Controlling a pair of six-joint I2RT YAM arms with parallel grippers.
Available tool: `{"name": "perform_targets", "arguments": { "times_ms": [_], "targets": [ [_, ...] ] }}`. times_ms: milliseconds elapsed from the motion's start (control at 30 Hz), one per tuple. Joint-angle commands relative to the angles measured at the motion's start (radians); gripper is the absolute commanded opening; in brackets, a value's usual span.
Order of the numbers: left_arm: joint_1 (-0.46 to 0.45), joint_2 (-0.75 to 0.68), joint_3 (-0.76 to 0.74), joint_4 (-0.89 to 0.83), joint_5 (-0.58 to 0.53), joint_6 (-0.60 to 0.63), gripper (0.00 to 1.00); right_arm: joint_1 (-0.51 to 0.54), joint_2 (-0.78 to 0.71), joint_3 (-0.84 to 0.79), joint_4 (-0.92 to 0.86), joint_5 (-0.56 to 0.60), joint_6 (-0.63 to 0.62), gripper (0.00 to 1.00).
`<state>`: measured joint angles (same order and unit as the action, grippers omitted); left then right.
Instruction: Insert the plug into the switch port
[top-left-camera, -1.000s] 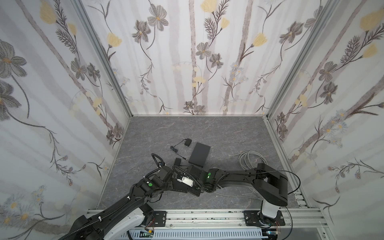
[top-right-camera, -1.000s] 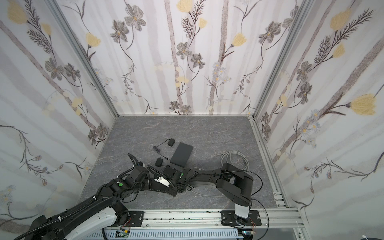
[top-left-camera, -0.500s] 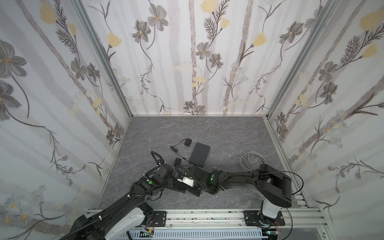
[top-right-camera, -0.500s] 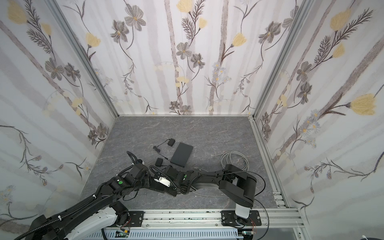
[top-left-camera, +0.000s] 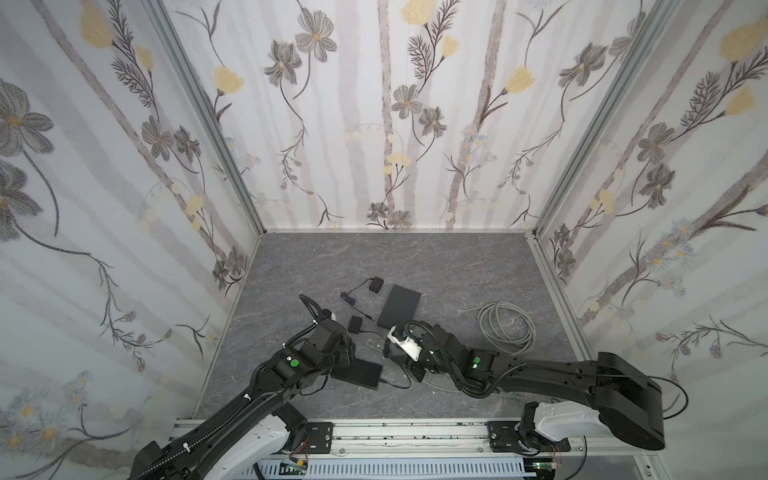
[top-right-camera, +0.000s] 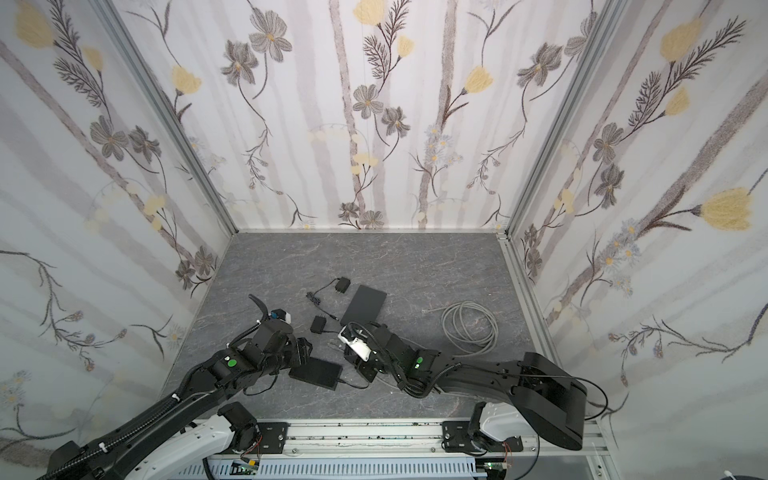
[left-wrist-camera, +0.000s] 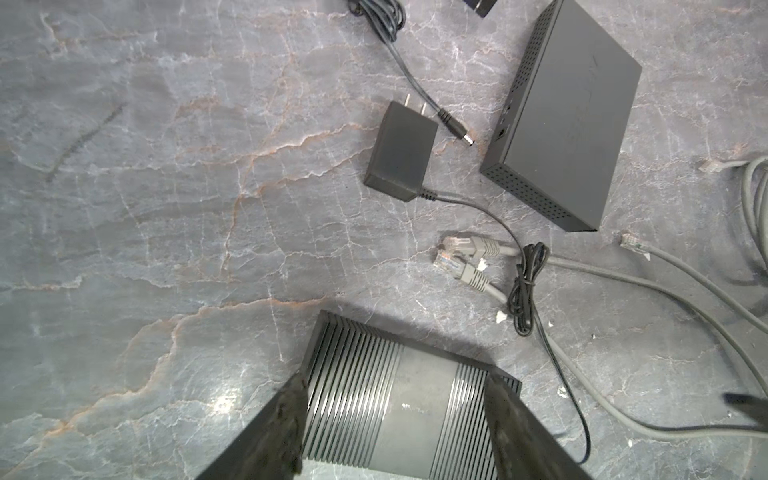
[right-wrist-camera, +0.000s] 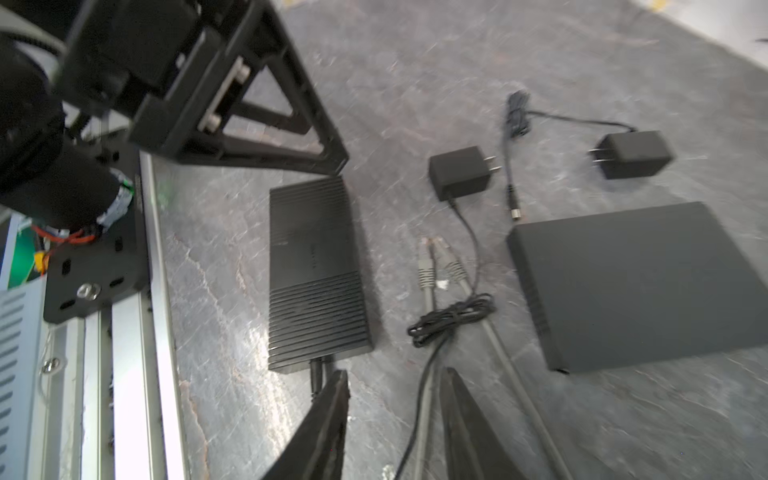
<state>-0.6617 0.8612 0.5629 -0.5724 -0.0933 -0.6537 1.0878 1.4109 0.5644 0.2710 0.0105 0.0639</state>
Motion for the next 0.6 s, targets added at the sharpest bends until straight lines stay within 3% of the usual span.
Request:
{"name": "perform_targets", "arguments": {
  "times_ms": [0,67,233,400,567],
  "targets": [
    [0.010,0.083,0.048,0.035,-0.027,0.044,0.68,-0.038,-0.154,-0.131,0.220,0.151,0.096,0.62],
    [0.026,0.186,0.092,0.073,-0.005,0.069,0.66,-0.082,-0.265,-0.223,0.279,0.206,0.127,0.72],
    [0.065,0.461,0.219,0.117,0.005,0.140,0.59,-0.195,-0.411,-0.269,0.159,0.234,0.128,0.74],
    [0.114,0.667,0.306,0.160,0.005,0.182,0.58,-0.223,-0.451,-0.323,0.158,0.265,0.157,0.75],
    [0.146,0.748,0.354,0.160,0.006,0.197,0.55,-0.223,-0.420,-0.353,0.206,0.258,0.149,0.75]
  ]
}}
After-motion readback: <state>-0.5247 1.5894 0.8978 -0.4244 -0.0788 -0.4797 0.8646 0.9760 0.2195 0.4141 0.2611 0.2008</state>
